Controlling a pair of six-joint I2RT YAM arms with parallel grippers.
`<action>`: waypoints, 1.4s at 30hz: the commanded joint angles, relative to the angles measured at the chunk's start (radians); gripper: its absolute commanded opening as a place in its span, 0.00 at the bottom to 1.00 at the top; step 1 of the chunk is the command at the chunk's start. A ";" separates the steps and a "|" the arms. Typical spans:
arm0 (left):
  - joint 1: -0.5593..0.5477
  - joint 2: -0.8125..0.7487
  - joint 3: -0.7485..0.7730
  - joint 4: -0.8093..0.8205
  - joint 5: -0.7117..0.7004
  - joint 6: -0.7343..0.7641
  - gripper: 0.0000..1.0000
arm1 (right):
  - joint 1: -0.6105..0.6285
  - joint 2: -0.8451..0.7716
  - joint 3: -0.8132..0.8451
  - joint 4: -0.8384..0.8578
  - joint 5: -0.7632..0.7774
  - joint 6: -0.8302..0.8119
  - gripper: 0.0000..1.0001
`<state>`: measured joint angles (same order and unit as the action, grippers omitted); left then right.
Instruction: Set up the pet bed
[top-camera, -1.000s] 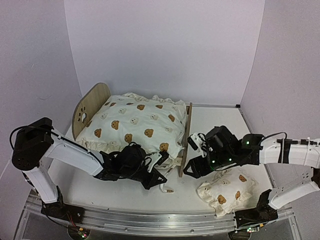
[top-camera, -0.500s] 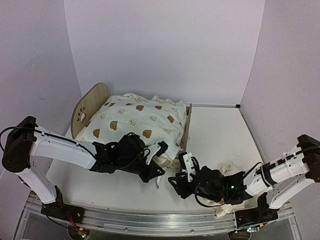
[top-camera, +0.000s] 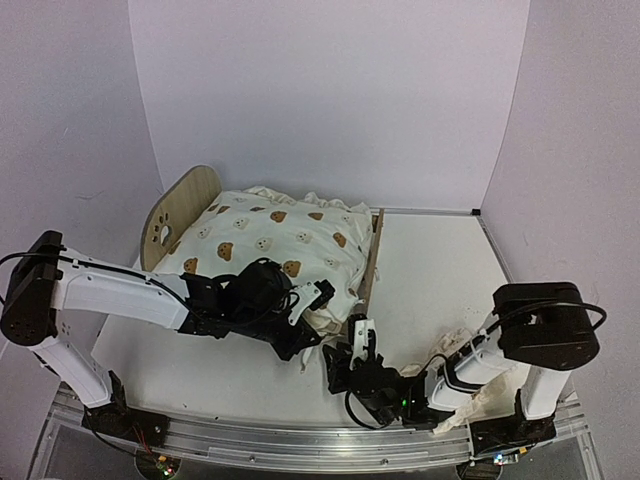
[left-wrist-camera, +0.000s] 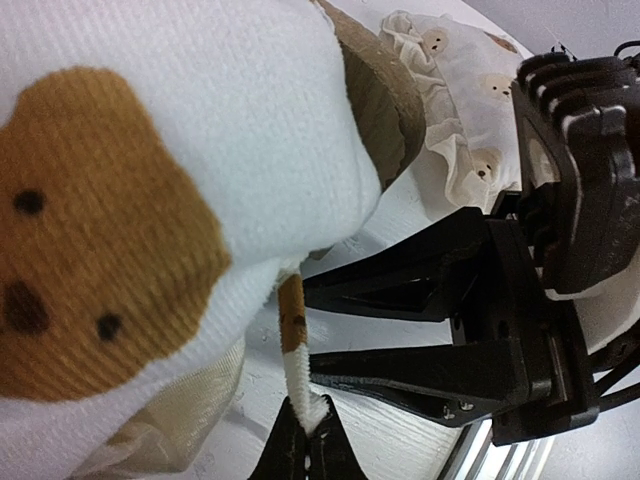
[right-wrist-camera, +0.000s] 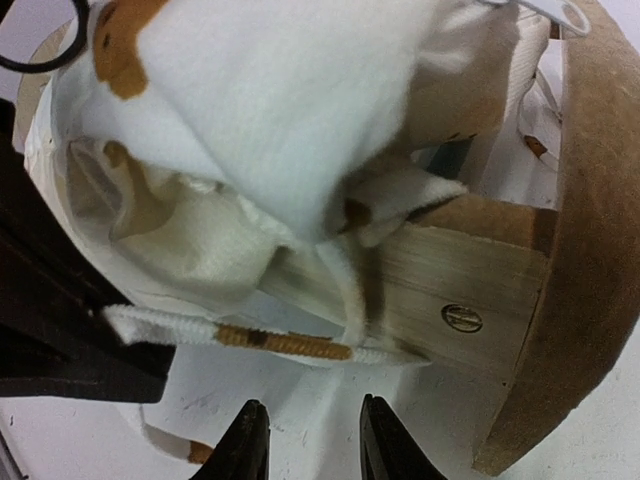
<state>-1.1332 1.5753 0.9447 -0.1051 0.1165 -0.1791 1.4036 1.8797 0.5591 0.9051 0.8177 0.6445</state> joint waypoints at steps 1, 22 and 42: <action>0.007 -0.058 0.046 -0.002 -0.013 0.021 0.00 | 0.000 0.067 0.057 0.183 0.131 0.012 0.35; 0.014 -0.073 0.049 0.000 -0.004 0.033 0.00 | -0.064 0.276 0.186 0.319 0.242 -0.031 0.00; 0.037 -0.008 0.064 0.015 -0.023 0.024 0.00 | -0.077 -0.203 0.241 -1.107 -0.495 0.015 0.00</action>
<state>-1.1088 1.5665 0.9493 -0.1150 0.1101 -0.1562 1.3289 1.7729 0.7860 0.1547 0.4717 0.7372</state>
